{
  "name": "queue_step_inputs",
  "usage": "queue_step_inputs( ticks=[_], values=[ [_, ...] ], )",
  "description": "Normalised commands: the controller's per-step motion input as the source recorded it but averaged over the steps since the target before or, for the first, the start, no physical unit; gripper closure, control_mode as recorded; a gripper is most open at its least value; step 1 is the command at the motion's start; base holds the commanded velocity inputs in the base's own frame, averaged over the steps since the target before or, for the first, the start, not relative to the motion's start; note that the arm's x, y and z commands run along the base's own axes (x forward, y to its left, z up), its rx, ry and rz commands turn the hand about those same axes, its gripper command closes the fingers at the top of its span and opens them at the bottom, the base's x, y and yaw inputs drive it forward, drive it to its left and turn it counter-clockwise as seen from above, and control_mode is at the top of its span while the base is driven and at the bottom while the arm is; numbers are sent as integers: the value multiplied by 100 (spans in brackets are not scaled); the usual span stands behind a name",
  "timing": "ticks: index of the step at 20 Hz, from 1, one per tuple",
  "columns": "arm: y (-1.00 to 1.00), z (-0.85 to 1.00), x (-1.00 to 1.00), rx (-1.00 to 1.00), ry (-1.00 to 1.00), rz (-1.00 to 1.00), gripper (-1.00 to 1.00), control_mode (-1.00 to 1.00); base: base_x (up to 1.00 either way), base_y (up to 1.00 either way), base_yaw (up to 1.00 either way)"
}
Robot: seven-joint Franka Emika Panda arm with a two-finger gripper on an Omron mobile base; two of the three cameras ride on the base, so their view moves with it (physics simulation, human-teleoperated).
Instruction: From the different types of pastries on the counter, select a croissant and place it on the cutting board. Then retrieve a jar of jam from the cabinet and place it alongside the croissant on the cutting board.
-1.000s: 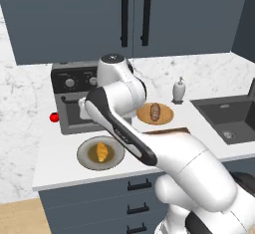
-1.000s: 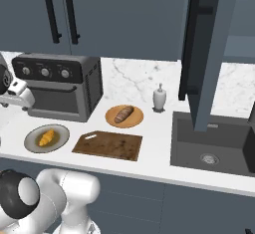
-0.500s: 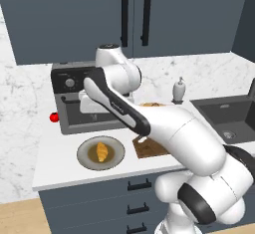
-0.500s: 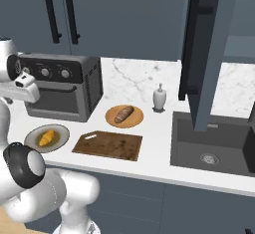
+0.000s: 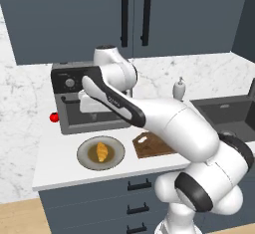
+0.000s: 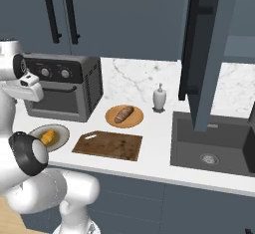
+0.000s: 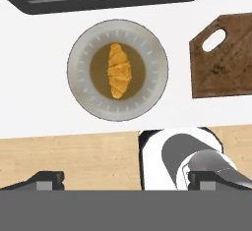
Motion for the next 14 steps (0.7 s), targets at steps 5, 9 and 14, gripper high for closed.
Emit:
queue_step_inputs(
  ticks=[5,9,14],
  values=[
    [-2,-2,27,0,0,0,-100,-100,0,0,0],
    [0,0,54,2,0,0,-100,-100,0,0,0],
    [0,-2,17,1,1,0,-100,-100,0,0,0]
  ],
)
